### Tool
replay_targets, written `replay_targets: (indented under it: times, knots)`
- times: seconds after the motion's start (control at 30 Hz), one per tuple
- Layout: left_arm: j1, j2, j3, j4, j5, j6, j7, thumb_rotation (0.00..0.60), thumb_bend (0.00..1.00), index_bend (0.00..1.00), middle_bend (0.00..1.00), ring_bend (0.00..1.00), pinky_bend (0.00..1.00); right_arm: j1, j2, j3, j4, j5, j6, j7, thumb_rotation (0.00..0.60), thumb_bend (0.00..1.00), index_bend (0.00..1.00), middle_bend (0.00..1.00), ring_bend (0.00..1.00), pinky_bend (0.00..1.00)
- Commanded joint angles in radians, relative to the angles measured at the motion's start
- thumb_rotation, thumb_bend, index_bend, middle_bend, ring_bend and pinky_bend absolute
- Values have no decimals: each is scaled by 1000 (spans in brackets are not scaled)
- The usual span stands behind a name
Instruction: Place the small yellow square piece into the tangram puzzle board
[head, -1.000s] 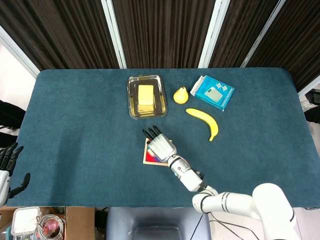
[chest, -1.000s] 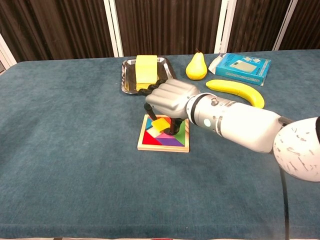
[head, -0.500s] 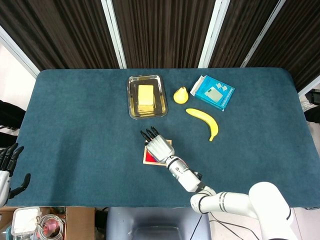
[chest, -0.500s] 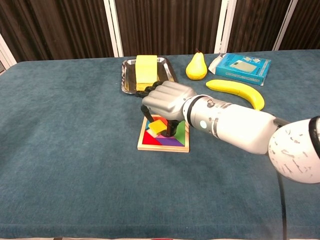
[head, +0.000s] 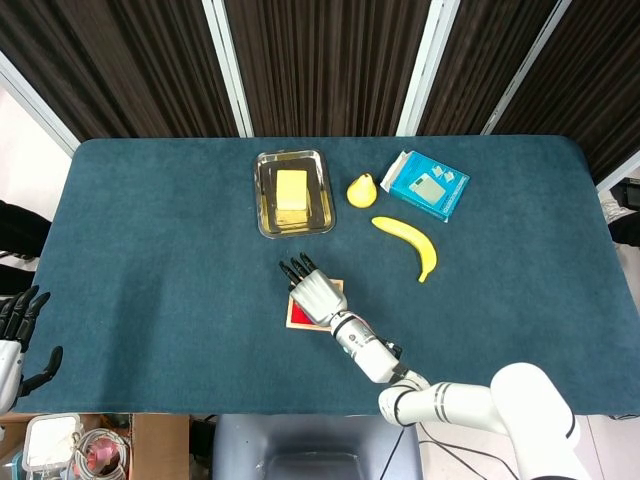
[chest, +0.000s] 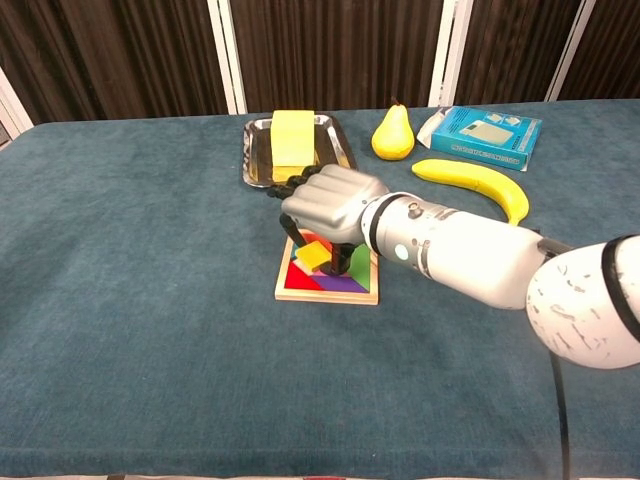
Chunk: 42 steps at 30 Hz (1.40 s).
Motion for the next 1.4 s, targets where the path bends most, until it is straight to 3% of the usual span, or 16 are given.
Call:
replay_targets:
  times: [0.03,0.4,0.87,1.4]
  knots:
    - [0,0,1,0,1,-1,1,600,410,0,0,0,87,3,-3,-2,5,1,1,-2,600,462,566,104,0,0]
    - [0,1,1,0,1,0,-1,600,410,0,0,0,87,9,0,-9,4,2,3,10,600,462,443,104,0,0]
    - [-4,-1,4,-5,9,-3,7,600,410,0,0,0,87,-66,140,-72,-123,-75,79,51,600,462,468,103,0,0]
    - [1,0,5,0,10,6,-2,600,409,0,0,0,86,-61,85,-86,-76,-70,47,30,600,462,492,104,0,0]
